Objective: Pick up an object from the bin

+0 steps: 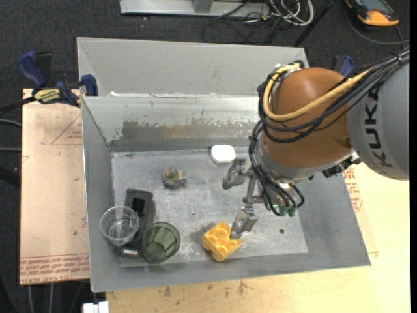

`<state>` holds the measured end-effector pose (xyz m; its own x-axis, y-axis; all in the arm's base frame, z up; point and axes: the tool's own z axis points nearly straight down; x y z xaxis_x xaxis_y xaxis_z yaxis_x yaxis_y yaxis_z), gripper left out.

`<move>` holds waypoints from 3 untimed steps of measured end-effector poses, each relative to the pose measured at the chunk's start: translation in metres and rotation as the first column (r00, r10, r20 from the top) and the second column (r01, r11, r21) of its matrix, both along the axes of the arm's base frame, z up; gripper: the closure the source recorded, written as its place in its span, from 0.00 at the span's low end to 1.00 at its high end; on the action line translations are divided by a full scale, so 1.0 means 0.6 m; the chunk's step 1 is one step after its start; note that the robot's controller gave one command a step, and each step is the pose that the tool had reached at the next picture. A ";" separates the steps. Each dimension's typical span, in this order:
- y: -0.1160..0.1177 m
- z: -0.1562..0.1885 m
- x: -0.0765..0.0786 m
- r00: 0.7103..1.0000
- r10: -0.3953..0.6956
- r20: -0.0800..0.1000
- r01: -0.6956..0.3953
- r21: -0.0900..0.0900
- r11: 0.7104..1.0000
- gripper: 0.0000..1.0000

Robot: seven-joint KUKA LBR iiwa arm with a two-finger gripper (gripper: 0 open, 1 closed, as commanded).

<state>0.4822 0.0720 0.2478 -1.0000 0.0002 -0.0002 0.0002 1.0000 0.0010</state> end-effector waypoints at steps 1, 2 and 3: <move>0.000 0.000 0.000 1.000 0.000 0.000 0.000 0.000 1.000 0.00; -0.010 -0.078 0.002 0.997 0.081 0.005 -0.081 0.000 0.997 0.00; -0.022 -0.190 0.008 0.977 0.212 0.005 -0.212 -0.001 0.977 0.00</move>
Offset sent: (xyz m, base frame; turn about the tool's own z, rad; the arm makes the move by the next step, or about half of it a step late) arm 0.0012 -0.0167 -0.1275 -0.2135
